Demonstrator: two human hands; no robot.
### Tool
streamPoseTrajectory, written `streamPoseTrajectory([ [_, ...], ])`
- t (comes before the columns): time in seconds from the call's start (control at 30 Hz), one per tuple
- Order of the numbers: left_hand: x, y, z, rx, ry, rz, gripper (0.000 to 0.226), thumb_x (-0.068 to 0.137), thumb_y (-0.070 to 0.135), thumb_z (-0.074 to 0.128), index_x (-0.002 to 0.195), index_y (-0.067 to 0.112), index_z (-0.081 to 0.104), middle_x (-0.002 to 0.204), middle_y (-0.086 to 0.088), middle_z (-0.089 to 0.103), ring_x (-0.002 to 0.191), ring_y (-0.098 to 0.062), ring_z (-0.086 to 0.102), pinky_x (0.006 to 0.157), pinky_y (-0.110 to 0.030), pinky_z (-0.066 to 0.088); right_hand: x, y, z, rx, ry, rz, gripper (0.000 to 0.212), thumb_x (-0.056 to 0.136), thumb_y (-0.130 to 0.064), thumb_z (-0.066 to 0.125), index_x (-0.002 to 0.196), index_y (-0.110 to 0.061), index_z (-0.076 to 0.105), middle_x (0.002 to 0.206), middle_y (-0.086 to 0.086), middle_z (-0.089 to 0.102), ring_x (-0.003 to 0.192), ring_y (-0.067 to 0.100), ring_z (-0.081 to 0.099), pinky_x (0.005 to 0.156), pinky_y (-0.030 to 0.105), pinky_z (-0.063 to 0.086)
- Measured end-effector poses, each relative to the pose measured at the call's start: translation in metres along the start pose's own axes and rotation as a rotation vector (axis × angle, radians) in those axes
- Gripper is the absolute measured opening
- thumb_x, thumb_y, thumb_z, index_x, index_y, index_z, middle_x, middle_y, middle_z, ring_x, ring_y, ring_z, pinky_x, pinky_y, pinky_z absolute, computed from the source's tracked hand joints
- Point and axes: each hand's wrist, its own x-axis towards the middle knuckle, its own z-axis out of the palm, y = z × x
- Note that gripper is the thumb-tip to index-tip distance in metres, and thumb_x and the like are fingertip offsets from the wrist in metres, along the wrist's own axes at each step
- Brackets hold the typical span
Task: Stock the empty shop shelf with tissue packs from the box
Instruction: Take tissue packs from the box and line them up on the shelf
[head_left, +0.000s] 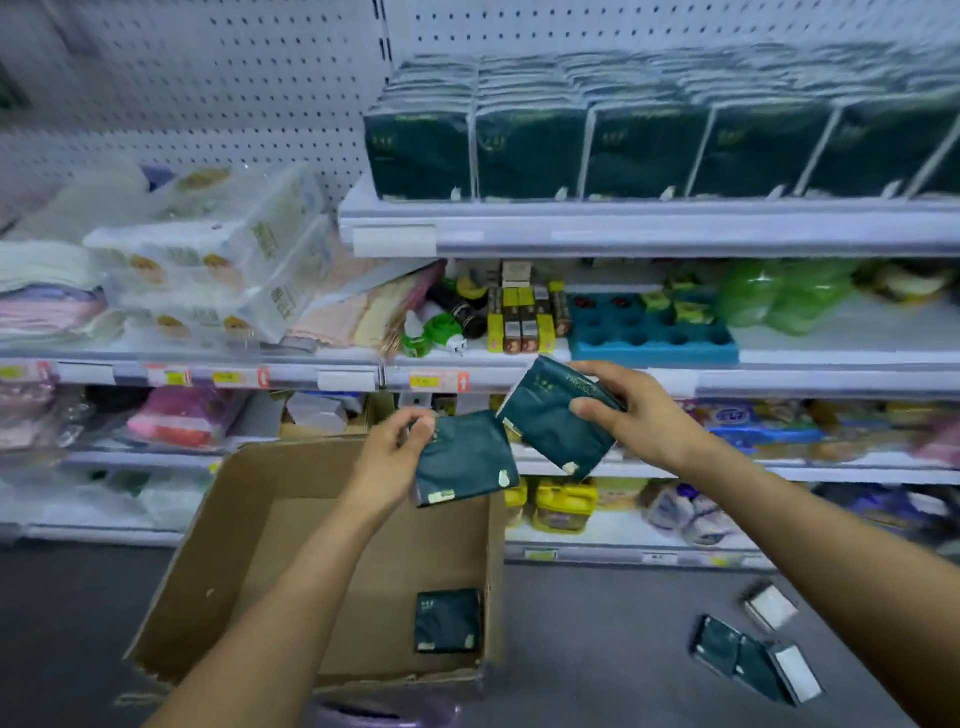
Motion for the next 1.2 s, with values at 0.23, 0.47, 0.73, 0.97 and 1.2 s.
streamPoseTrajectory([
  [0.23,0.007,0.094,0.09,0.093,-0.084,0.137,0.024,0.103,0.031,0.047,0.097,0.015,0.065,0.093,-0.009,0.067,0.09,-0.023,0.062,0.075,-0.034,0.043,-0.045,0.001,-0.128,-0.014,0.097,-0.051,0.03,0.091,-0.011,0.065,0.117,-0.026,0.062,0.106,-0.007,0.069,0.091,0.0,0.066,0.072,0.018,0.054],
  [0.47,0.009,0.191,0.226,0.023,-0.108,0.243,0.023,0.103,0.026,0.046,0.102,0.017,0.067,0.098,0.001,0.068,0.092,-0.016,0.063,0.071,-0.02,0.047,-0.086,0.028,-0.289,-0.209,0.214,-0.083,0.015,0.087,-0.009,0.069,0.099,-0.017,0.065,0.09,-0.001,0.069,0.079,0.004,0.062,0.071,0.02,0.05],
  [0.73,0.015,0.273,0.34,-0.008,-0.106,0.344,0.023,0.103,0.029,0.046,0.099,0.021,0.067,0.097,-0.001,0.069,0.094,-0.022,0.063,0.075,-0.035,0.047,-0.102,0.05,-0.449,-0.366,0.38,-0.168,0.016,0.088,-0.012,0.069,0.104,-0.013,0.065,0.098,0.001,0.065,0.091,0.013,0.061,0.08,0.026,0.047],
  [0.97,0.033,0.32,0.38,-0.005,-0.136,0.384,0.025,0.102,0.039,0.045,0.099,0.028,0.067,0.099,-0.01,0.068,0.095,-0.036,0.061,0.083,-0.05,0.05,-0.069,0.074,-0.533,-0.517,0.622,-0.193,0.031,0.085,-0.017,0.072,0.115,-0.011,0.067,0.111,0.004,0.06,0.104,0.014,0.05,0.091,0.021,0.034],
  [1.2,0.067,0.345,0.402,-0.019,-0.178,0.424,0.023,0.102,0.035,0.047,0.098,0.026,0.068,0.099,0.004,0.068,0.099,-0.021,0.062,0.09,-0.045,0.049,-0.018,0.092,-0.554,-0.659,0.568,-0.138,0.032,0.086,-0.021,0.072,0.117,-0.018,0.067,0.121,0.012,0.052,0.118,0.029,0.045,0.103,0.041,0.038],
])
